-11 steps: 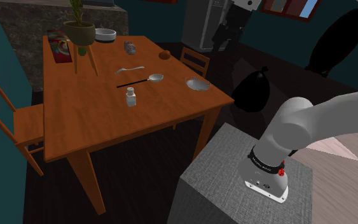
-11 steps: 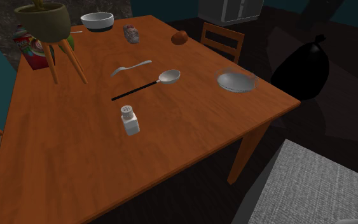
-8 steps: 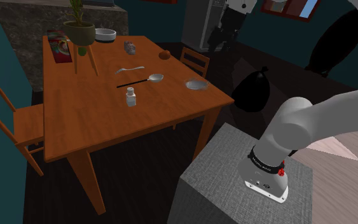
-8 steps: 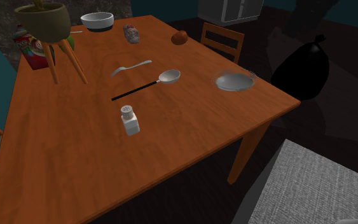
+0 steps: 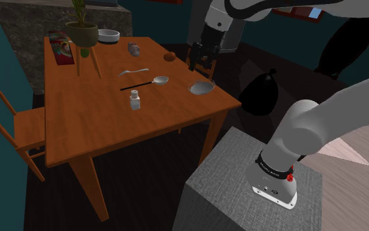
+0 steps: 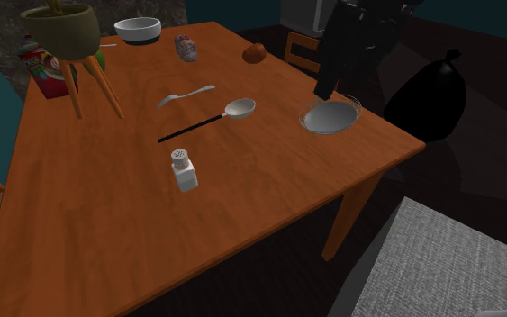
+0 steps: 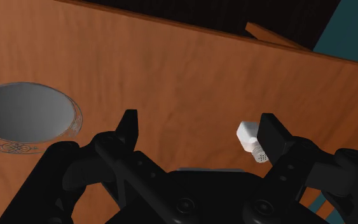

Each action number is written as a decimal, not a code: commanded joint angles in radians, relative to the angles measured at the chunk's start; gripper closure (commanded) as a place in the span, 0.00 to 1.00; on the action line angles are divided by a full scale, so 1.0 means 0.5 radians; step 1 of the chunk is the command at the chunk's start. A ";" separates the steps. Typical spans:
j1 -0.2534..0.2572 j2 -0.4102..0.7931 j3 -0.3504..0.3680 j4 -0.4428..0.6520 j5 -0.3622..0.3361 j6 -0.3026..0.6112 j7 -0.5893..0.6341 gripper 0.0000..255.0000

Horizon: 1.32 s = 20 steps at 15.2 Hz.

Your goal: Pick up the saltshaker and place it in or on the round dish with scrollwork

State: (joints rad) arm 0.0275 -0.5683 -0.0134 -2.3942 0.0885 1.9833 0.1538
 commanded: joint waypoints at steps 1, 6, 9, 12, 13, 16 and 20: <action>0.019 0.134 0.019 0.042 0.030 0.095 0.021 0.00; 0.068 0.474 0.073 0.140 0.101 0.340 0.074 0.00; 0.096 0.688 0.102 0.230 0.138 0.465 0.102 0.00; 0.121 0.906 0.130 0.343 0.169 0.573 0.130 0.00; 0.129 0.979 0.139 0.386 0.178 0.605 0.140 0.00; 0.153 1.200 0.163 0.529 0.199 0.687 0.168 0.00; 0.185 1.498 0.191 0.755 0.215 0.766 0.209 0.00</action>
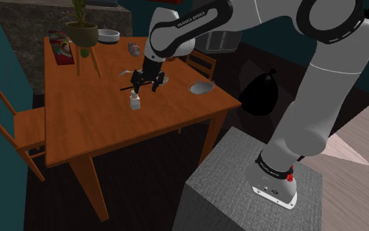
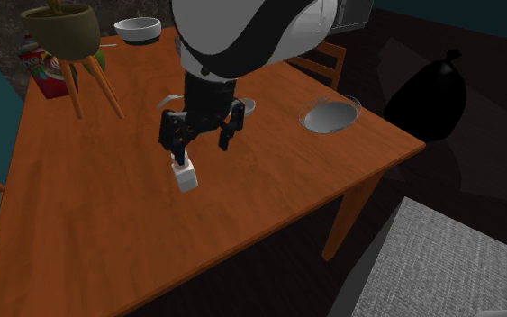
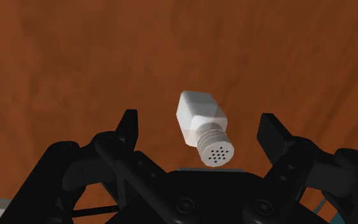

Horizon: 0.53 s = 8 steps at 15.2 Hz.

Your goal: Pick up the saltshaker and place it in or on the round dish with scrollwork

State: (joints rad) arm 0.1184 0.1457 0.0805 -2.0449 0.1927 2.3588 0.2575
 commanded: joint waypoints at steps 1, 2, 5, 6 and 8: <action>0.012 0.145 0.010 0.119 0.008 0.029 0.013 0.00; 0.018 0.202 0.014 0.170 0.009 0.038 0.022 0.00; 0.025 0.259 0.018 0.164 0.011 0.100 0.020 0.00; 0.027 0.278 0.020 0.163 0.012 0.121 0.020 0.00; 0.032 0.317 0.022 0.162 0.013 0.161 0.019 0.00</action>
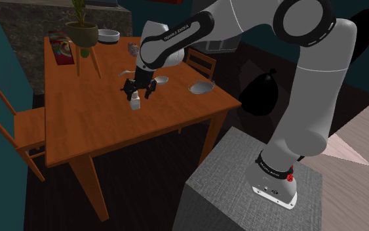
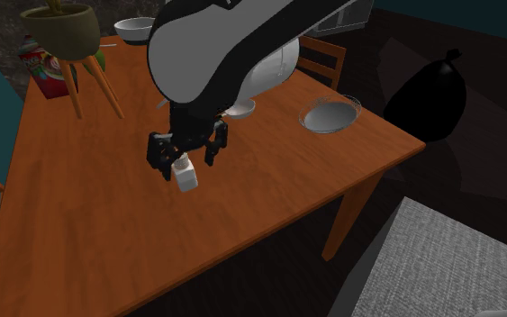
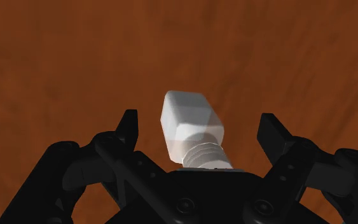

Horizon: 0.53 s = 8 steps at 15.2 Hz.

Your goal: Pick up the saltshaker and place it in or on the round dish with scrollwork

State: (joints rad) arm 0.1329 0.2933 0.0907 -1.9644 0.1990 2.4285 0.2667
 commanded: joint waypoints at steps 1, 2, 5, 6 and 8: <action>0.006 0.042 0.003 0.002 0.001 0.041 0.000 0.00; 0.007 0.053 0.004 0.002 0.002 0.053 0.000 0.00; 0.007 0.054 0.004 0.003 0.002 0.053 0.000 0.00; 0.007 0.054 0.004 0.003 0.002 0.053 0.000 0.00; 0.007 0.054 0.004 0.003 0.002 0.053 0.000 0.00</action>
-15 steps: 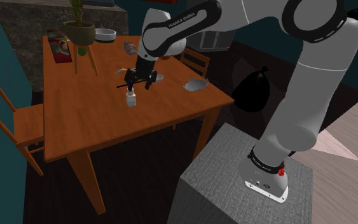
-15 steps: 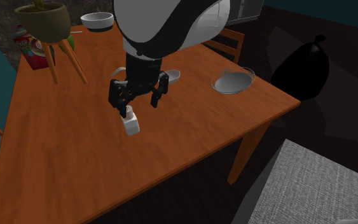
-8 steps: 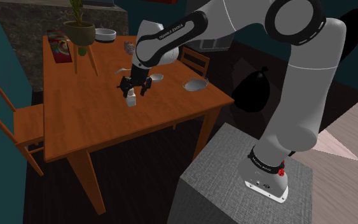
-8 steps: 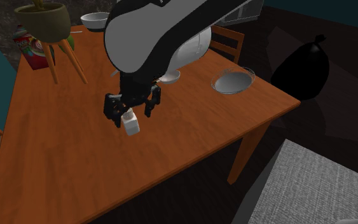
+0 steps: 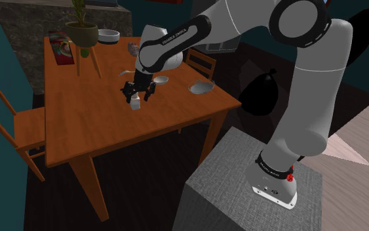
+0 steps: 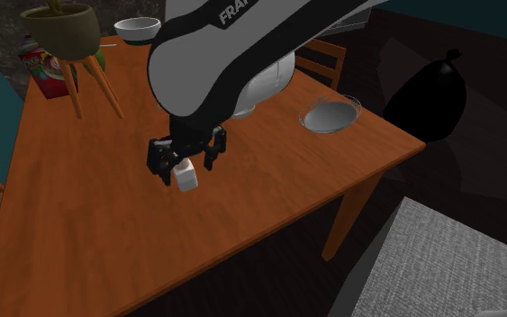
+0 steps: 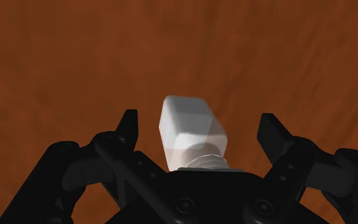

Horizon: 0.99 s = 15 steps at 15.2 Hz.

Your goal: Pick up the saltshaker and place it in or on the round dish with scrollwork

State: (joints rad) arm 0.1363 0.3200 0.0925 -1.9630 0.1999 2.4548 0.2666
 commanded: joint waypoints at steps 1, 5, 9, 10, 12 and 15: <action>0.000 0.000 0.000 0.000 0.000 0.000 0.000 0.00; 0.000 0.000 0.000 0.000 0.000 0.000 0.000 1.00; -0.001 0.001 0.000 0.000 0.000 0.001 -0.001 1.00; -0.001 0.000 0.000 -0.002 0.000 0.001 -0.001 1.00; 0.000 -0.015 -0.001 0.007 -0.003 -0.022 0.005 1.00; 0.000 -0.060 -0.004 0.031 -0.011 -0.090 0.019 1.00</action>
State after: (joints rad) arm 0.1354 0.2986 0.0906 -1.9487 0.1959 2.4195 0.2724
